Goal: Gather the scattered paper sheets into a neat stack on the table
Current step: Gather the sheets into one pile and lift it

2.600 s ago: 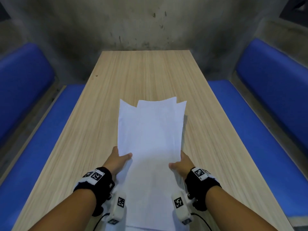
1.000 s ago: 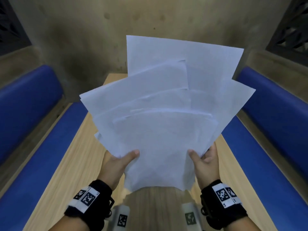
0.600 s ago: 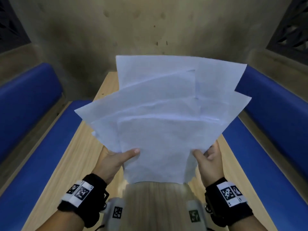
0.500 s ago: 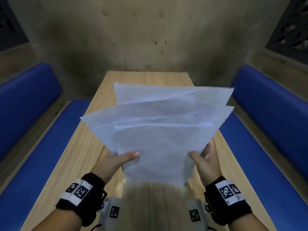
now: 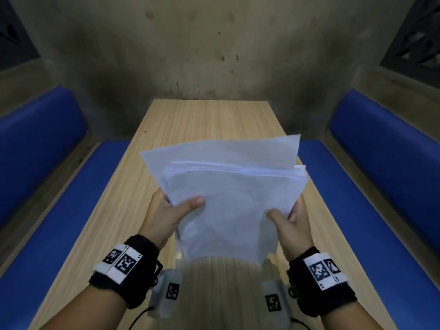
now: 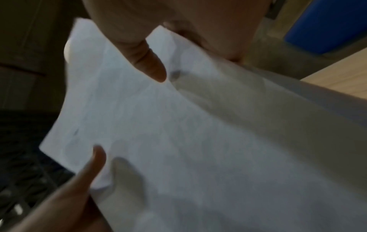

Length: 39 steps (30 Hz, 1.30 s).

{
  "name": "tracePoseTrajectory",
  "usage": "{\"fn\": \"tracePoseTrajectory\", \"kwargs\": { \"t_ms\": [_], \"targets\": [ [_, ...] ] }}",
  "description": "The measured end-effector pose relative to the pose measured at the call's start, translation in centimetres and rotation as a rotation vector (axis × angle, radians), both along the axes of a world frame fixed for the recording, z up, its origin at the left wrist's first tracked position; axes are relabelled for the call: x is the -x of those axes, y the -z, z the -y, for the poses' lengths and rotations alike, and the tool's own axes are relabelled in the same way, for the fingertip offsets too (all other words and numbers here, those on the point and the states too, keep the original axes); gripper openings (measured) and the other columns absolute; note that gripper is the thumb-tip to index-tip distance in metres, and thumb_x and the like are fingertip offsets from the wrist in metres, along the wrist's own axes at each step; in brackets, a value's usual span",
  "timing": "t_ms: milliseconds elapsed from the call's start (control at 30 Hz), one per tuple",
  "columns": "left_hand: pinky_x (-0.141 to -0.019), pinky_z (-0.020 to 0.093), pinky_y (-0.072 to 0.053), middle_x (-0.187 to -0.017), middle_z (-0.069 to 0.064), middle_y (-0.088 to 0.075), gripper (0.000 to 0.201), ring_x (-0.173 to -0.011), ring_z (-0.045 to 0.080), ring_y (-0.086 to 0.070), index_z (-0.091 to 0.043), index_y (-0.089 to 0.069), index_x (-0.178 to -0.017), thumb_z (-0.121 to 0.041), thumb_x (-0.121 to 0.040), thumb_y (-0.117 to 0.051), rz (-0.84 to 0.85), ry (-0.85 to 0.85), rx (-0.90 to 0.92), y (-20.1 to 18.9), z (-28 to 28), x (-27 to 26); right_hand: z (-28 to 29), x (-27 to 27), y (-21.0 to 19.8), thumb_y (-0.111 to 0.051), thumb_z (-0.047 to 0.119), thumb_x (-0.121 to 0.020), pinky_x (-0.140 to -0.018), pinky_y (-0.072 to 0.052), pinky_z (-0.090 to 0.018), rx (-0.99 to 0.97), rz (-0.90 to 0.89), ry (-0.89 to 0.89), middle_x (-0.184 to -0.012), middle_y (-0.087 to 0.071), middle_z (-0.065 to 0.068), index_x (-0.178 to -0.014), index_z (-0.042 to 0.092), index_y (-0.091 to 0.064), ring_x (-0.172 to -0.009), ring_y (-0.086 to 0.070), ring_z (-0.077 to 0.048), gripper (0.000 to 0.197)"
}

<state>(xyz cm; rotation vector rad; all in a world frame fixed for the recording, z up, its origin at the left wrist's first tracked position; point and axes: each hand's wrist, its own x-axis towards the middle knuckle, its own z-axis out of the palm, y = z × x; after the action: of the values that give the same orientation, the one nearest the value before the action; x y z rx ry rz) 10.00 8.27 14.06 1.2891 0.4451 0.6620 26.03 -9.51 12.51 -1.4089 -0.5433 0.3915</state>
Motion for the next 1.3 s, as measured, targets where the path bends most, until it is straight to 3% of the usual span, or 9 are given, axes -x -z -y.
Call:
{"fn": "tracePoseTrajectory", "kwargs": {
  "t_ms": [133, 300, 433, 600, 700, 800, 967, 1133, 1300],
  "targets": [
    [-0.094, 0.039, -0.054, -0.131, -0.005, -0.055, 0.086, -0.122, 0.018, -0.057, -0.031, -0.039, -0.13, -0.033, -0.059, -0.087, -0.042, -0.235, -0.293, -1.8, 0.5, -0.3, 0.0, 0.1, 0.5, -0.054, -0.009, -0.084, -0.061, -0.053, -0.018, 0.067, -0.005, 0.003, -0.086, -0.075, 0.008, -0.111, 0.012, -0.06, -0.083, -0.071, -0.009, 0.035],
    [-0.117, 0.054, -0.02, -0.155, 0.009, -0.023, 0.098, -0.146, 0.032, -0.021, -0.014, -0.02, -0.149, -0.046, -0.074, -0.075, -0.133, -0.596, -1.32, -8.4, 2.5, -0.4, 0.4, -0.3, 0.8, -0.054, -0.005, -0.089, -0.063, -0.054, -0.017, 0.059, -0.013, -0.009, -0.094, -0.073, 0.006, -0.107, 0.015, -0.061, -0.085, -0.071, -0.007, 0.028],
    [-0.111, 0.039, -0.029, -0.135, -0.003, -0.058, 0.083, -0.129, 0.021, -0.051, -0.028, -0.026, -0.149, -0.049, -0.079, -0.065, -0.665, -0.115, -1.643, -12.9, 4.3, -2.6, 0.4, -0.4, 1.0, -0.055, -0.006, -0.089, -0.071, -0.057, -0.028, 0.044, -0.04, -0.032, -0.096, -0.073, 0.001, -0.105, 0.018, -0.061, -0.087, -0.071, -0.013, 0.029],
    [-0.071, 0.038, -0.053, -0.095, -0.004, -0.067, 0.021, -0.086, 0.025, -0.065, -0.031, -0.059, -0.104, -0.022, -0.085, -0.062, -0.828, 0.19, -1.77, -13.5, 4.6, -5.4, 0.6, -0.2, 1.0, -0.053, -0.008, -0.087, -0.064, -0.055, -0.024, 0.047, -0.032, -0.033, -0.088, -0.072, 0.0, -0.097, 0.02, -0.061, -0.078, -0.07, -0.011, 0.031],
    [-0.049, 0.031, -0.043, -0.067, -0.004, -0.053, 0.027, -0.063, 0.02, -0.057, -0.026, -0.044, -0.069, -0.008, -0.085, -0.056, -0.841, 0.192, -1.717, -13.0, 4.5, -5.7, 0.6, -0.3, 1.2, -0.059, -0.003, -0.086, -0.07, -0.056, -0.029, 0.035, -0.001, -0.035, -0.092, -0.071, -0.001, -0.099, 0.021, -0.061, -0.087, -0.068, -0.019, 0.027],
    [-0.048, 0.031, -0.04, -0.063, -0.003, -0.056, 0.019, -0.063, 0.021, -0.058, -0.023, -0.055, -0.072, -0.009, -0.083, -0.058, -0.722, 0.09, -1.614, -12.8, 2.7, -4.2, 1.5, -1.1, 2.9, -0.076, 0.018, -0.074, -0.093, -0.044, -0.035, 0.175, 0.128, 0.129, -0.123, -0.058, 0.0, -0.118, 0.022, -0.052, -0.11, -0.055, -0.017, 0.051],
    [-0.056, 0.015, -0.048, -0.056, -0.018, -0.068, 0.026, -0.058, -0.011, -0.061, -0.031, -0.063, -0.067, -0.013, -0.075, -0.08, -0.404, -0.121, -0.944, -11.6, -1.7, 1.0, 4.6, -3.0, 7.4, -0.089, 0.029, -0.051, -0.105, -0.034, -0.043, 0.27, -0.364, 0.276, -0.157, -0.021, -0.002, -0.148, 0.029, -0.017, -0.14, -0.03, -0.024, 0.12],
    [-0.059, 0.003, -0.049, -0.071, -0.034, -0.071, 0.035, -0.071, -0.017, -0.067, -0.027, -0.065, -0.095, 0.0, -0.076, -0.076, -0.276, -0.188, -0.391, -4.3, -2.5, 3.7, 3.9, -4.2, 7.5, -0.061, -0.005, -0.082, -0.086, -0.048, -0.043, 0.014, -0.376, -0.011, -0.101, -0.075, -0.005, -0.096, 0.017, -0.068, -0.099, -0.069, -0.025, 0.027],
    [-0.076, 0.026, -0.053, -0.086, -0.025, -0.076, 0.034, -0.081, -0.007, -0.071, -0.028, -0.067, -0.101, -0.003, -0.079, -0.073, -0.267, -0.264, -0.168, 1.5, -2.0, 5.6, 2.3, -4.3, 6.1, -0.07, 0.015, -0.073, -0.07, -0.056, -0.02, -0.067, -0.187, 0.066, -0.086, -0.077, 0.011, -0.102, 0.018, -0.062, -0.082, -0.071, -0.006, 0.03]
  ]
}}
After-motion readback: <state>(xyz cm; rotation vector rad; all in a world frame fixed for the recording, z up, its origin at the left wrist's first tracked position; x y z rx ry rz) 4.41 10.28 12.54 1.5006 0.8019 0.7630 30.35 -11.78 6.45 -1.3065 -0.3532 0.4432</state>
